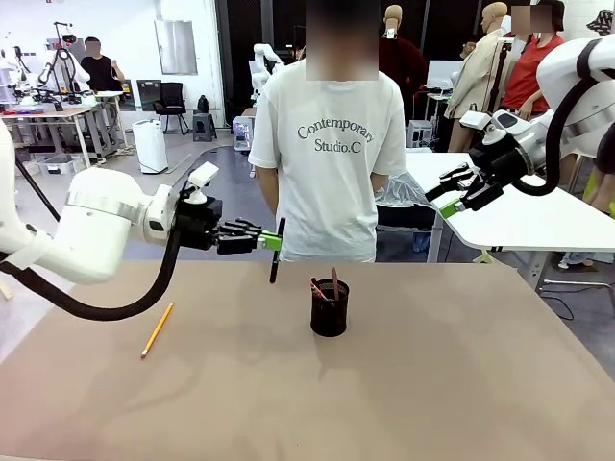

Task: Place the pens into the pen holder.
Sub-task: Pick up a writing instrument from the table and place it into the Pen holder.

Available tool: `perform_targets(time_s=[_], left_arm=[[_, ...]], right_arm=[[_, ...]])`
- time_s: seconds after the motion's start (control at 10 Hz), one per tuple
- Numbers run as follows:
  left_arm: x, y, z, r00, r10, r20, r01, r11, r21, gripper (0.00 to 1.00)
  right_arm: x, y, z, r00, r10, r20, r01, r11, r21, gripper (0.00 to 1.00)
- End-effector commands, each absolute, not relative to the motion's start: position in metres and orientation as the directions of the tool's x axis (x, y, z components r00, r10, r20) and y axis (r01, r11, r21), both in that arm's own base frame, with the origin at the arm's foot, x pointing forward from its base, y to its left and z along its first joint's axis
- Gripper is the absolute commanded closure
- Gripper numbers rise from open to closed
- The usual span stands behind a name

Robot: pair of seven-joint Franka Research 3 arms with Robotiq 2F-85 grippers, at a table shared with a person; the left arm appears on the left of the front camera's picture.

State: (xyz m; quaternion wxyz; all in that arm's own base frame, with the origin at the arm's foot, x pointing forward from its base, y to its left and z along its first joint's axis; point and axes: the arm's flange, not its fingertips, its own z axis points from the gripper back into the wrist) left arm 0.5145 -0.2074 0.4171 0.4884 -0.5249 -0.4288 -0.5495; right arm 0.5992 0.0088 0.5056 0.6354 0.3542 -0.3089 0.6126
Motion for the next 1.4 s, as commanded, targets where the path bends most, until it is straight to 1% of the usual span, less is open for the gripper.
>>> perform_targets(time_s=[0.0,0.3,0.4,0.6,0.9,1.1,1.3], left_arm=[[0.531,-0.209,0.405,0.03,0.015,0.999,0.978,-0.207,-0.026,1.0],[0.562,-0.225,0.391,-0.062,0.084,0.995,0.981,-0.18,0.076,1.0],[0.575,-0.232,0.385,-0.11,0.068,0.992,0.98,-0.157,0.119,1.0],[0.594,-0.248,0.372,-0.157,0.043,0.987,0.975,-0.151,0.161,1.0],[0.618,-0.273,0.343,-0.175,-0.006,0.985,0.972,-0.158,0.172,1.0],[0.629,-0.286,0.332,-0.192,0.008,0.981,0.967,-0.171,0.191,1.0],[0.628,-0.299,0.326,-0.172,0.042,0.984,0.965,-0.195,0.177,1.0]], right_arm=[[0.602,0.01,0.509,0.055,0.564,0.824,-0.998,-0.001,0.067,0.0],[0.602,0.01,0.509,0.055,0.564,0.824,-0.998,-0.001,0.067,0.0],[0.602,0.01,0.509,0.055,0.564,0.824,-0.998,-0.001,0.067,0.0],[0.602,0.01,0.509,0.055,0.564,0.824,-0.998,-0.001,0.067,0.0],[0.602,0.01,0.509,0.055,0.564,0.824,-0.998,-0.001,0.067,0.0],[0.602,0.01,0.509,0.055,0.564,0.824,-0.998,-0.001,0.067,0.0],[0.602,0.01,0.509,0.055,0.564,0.824,-0.998,-0.001,0.067,0.0]])
